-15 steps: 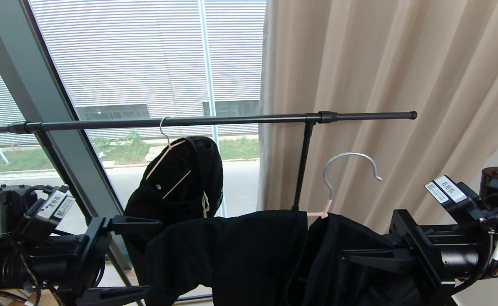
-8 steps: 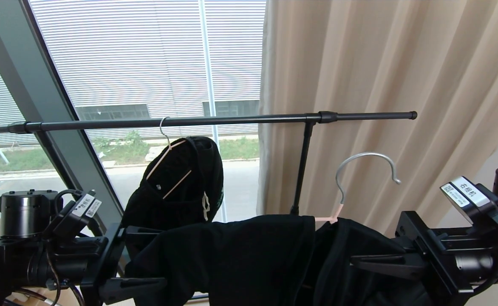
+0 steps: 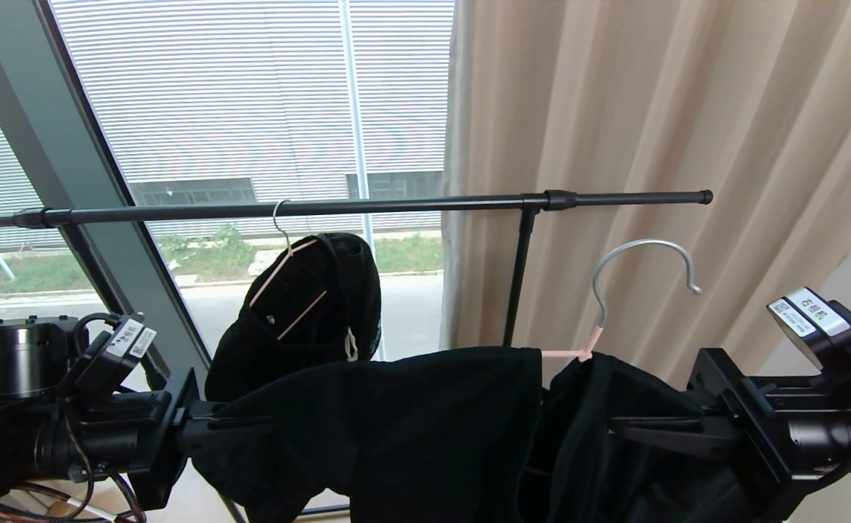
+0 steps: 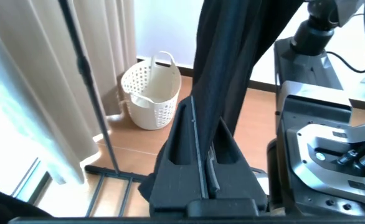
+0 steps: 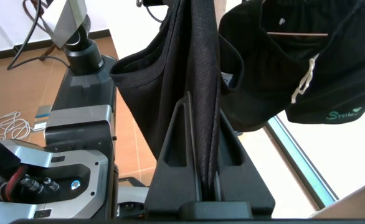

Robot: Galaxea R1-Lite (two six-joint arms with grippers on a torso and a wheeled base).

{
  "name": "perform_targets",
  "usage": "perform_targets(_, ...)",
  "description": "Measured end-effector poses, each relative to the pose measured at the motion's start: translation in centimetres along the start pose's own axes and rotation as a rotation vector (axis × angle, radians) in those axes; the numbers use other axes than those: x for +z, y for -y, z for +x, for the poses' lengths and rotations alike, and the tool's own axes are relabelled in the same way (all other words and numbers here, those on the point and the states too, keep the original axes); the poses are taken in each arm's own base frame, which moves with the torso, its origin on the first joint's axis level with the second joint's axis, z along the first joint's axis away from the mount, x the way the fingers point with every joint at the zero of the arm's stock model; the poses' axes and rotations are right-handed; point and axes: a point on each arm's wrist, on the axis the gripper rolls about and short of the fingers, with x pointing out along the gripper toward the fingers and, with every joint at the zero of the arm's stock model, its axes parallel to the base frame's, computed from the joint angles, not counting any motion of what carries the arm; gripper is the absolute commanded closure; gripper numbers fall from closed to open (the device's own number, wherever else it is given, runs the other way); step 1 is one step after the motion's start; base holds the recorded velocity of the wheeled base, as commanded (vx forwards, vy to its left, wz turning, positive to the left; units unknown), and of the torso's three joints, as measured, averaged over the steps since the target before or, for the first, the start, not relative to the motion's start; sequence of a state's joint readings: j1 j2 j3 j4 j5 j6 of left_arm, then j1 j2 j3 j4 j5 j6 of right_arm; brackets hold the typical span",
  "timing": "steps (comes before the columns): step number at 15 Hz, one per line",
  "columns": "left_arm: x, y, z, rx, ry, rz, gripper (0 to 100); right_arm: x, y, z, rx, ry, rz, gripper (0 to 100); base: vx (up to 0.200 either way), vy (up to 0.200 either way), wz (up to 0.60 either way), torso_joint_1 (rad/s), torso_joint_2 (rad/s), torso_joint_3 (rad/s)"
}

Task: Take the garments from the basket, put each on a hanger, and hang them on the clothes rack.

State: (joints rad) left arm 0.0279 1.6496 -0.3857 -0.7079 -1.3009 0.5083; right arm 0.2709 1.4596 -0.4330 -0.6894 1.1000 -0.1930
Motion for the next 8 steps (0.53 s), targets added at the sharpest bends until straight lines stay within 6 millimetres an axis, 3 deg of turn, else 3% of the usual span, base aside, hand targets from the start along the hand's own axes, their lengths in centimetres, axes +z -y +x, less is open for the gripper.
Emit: perform_targets(8, 0.4, -0.7, -1.7, 0.082, 0.022, 0.075, 100, 0.6, 1.0, -1.8, -0.053, 0.032, -0.015, 100, 0.0, 0.0, 0.0, 0.0, 0.0, 0.0)
